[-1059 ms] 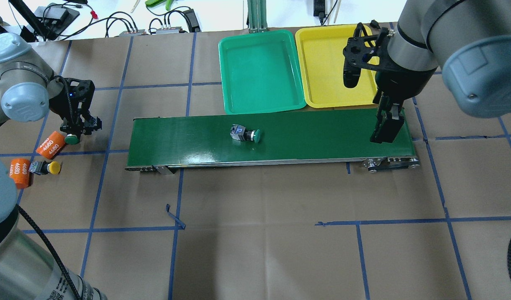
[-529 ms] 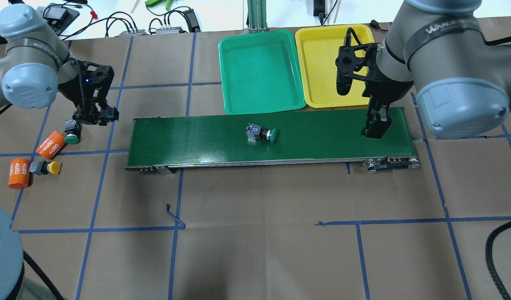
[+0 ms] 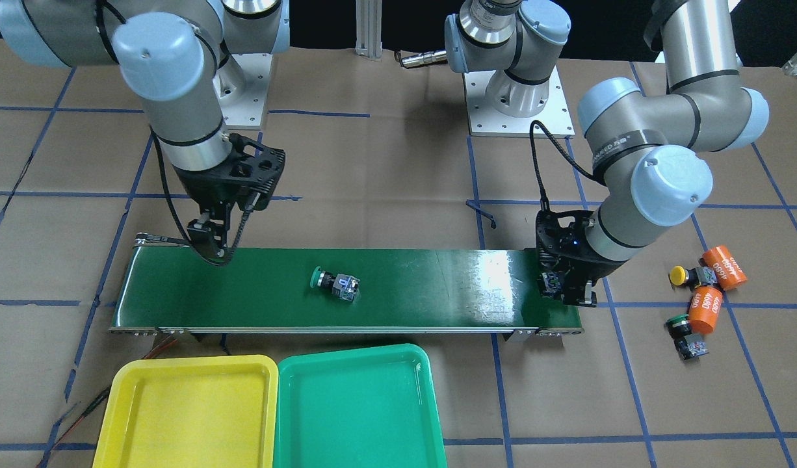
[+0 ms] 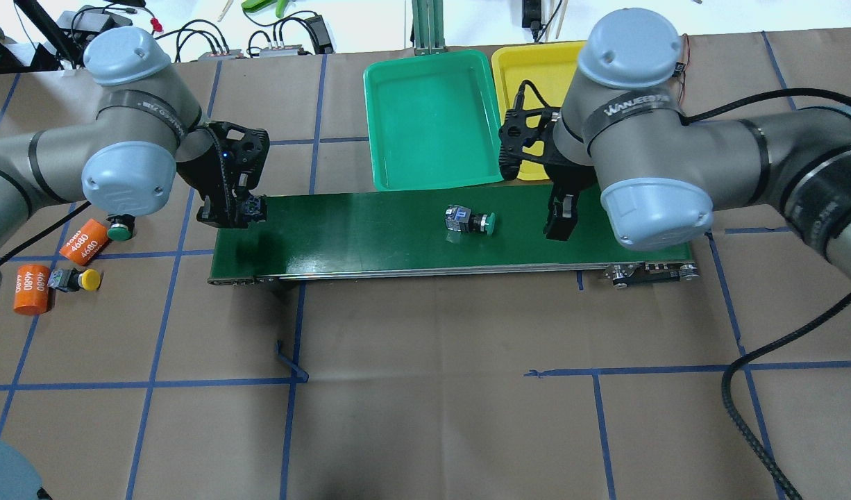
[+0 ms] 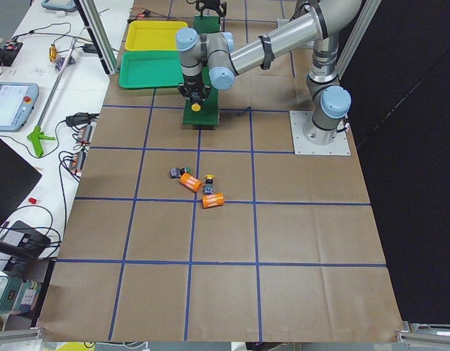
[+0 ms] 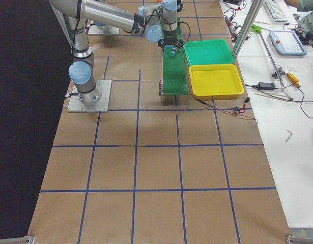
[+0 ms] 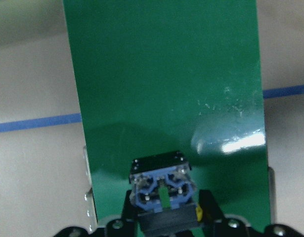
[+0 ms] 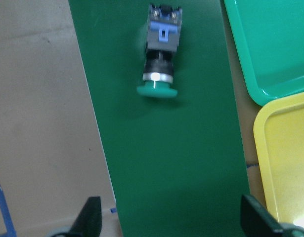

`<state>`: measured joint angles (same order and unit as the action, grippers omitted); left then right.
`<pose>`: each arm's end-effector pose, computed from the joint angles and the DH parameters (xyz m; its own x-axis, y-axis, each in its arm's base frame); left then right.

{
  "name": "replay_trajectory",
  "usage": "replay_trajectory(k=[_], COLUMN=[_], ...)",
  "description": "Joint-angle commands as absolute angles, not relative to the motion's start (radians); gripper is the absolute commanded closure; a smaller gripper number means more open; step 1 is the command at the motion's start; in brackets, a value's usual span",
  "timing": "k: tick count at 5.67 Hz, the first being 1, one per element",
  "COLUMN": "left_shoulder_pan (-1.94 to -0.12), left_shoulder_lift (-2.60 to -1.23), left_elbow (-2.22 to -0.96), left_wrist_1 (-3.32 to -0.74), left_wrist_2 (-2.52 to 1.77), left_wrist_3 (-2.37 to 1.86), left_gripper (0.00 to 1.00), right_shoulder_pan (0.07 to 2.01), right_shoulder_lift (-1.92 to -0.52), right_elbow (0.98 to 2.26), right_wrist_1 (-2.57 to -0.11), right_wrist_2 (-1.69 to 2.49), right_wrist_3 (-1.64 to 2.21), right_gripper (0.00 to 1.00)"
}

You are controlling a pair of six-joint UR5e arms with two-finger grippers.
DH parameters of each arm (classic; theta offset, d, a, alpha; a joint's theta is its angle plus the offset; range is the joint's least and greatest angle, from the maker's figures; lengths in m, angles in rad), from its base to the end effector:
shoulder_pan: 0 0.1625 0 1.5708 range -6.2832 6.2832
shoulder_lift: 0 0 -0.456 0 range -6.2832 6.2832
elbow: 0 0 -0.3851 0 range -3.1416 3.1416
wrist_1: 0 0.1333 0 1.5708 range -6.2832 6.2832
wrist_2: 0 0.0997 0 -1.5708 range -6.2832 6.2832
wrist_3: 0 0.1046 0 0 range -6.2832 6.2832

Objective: Sort buttons by color to trays
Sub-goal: 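Lower right gripper onto belt's green button while left places another button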

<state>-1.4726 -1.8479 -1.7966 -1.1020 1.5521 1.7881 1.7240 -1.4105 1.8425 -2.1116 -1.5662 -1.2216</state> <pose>-0.0799 -0.5688 0.3076 0.1188 0.9925 0.0293 0.9927 -0.1181 -0.0256 0.2135 -0.5063 0.3583 -0.1956 -0.9755 0.1005 -0.9805 0.1923 -0.0414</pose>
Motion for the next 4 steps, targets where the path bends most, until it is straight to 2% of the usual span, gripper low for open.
replay_trajectory(k=[1,2,3,4], left_shoulder_pan=[-1.505,-1.506,-1.506,-1.502], left_shoulder_lift=[-1.864,-1.862,-1.867,-1.862], left_elbow=[-1.868,-1.894,-1.882,-1.876], left_wrist_1=[-0.998,-0.985,-1.000,-1.006], left_wrist_2=[1.542,1.546,1.552,1.554], left_wrist_3=[1.756,1.759,1.758,1.756], left_gripper=[0.92,0.90,0.11,0.02], right_shoulder_pan=[1.781,1.781,1.781,1.769], right_shoulder_lift=[-1.338,-1.298,-1.289,-1.284], right_elbow=[1.821,1.822,1.821,1.825], right_wrist_1=[-2.149,-2.151,-2.149,-2.151], right_wrist_2=[-1.568,-1.566,-1.566,-1.568], right_wrist_3=[-1.177,-1.186,-1.192,-1.219], right_gripper=[0.00,0.00,0.00,0.00])
